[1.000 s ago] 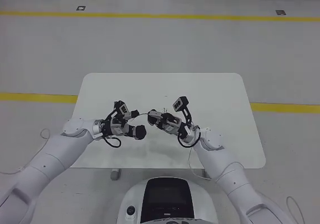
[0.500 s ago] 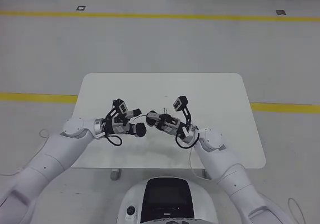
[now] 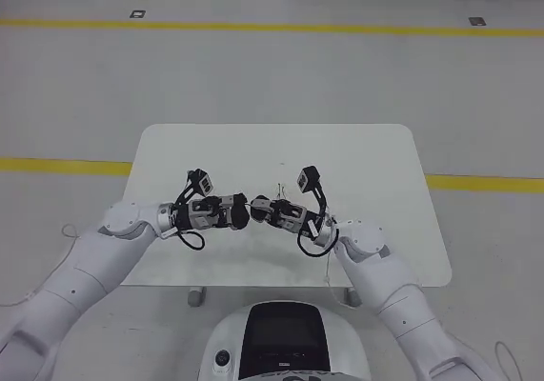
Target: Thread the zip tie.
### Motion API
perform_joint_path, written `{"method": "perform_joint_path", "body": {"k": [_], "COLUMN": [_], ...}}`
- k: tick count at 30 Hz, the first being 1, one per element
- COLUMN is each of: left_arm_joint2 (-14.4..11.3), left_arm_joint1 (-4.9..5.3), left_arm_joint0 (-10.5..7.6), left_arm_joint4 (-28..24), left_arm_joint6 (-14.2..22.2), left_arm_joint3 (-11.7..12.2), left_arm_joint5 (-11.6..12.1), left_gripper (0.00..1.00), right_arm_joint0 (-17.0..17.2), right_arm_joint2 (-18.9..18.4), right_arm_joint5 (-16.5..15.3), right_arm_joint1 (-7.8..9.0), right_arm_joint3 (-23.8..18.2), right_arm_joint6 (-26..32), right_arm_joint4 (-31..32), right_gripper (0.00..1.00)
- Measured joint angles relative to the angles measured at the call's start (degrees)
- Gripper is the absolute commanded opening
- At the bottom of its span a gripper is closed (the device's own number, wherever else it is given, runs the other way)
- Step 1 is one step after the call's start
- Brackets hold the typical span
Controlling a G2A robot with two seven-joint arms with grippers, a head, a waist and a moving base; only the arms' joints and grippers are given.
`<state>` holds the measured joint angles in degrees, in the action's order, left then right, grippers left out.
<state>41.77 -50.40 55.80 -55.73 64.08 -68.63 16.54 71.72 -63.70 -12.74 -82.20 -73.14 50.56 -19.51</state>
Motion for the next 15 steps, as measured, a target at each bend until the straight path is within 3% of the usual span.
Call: {"method": "perform_joint_path", "body": {"k": [15], "left_arm_joint2": [2.43], "left_arm_joint1": [-0.06], "left_arm_joint0": [1.49], "left_arm_joint4": [2.56], "left_arm_joint6": [1.44], "left_arm_joint3": [-1.08], "left_arm_joint5": [-0.17], "left_gripper": [0.18], "right_arm_joint0": [0.11], "right_arm_joint2": [0.48], "right_arm_joint5": [2.89], "right_arm_joint1": [1.17], "right_arm_joint3": [-1.09], "right_arm_joint6": [1.02], "right_arm_joint4": [1.95], "right_gripper": [0.00]}}
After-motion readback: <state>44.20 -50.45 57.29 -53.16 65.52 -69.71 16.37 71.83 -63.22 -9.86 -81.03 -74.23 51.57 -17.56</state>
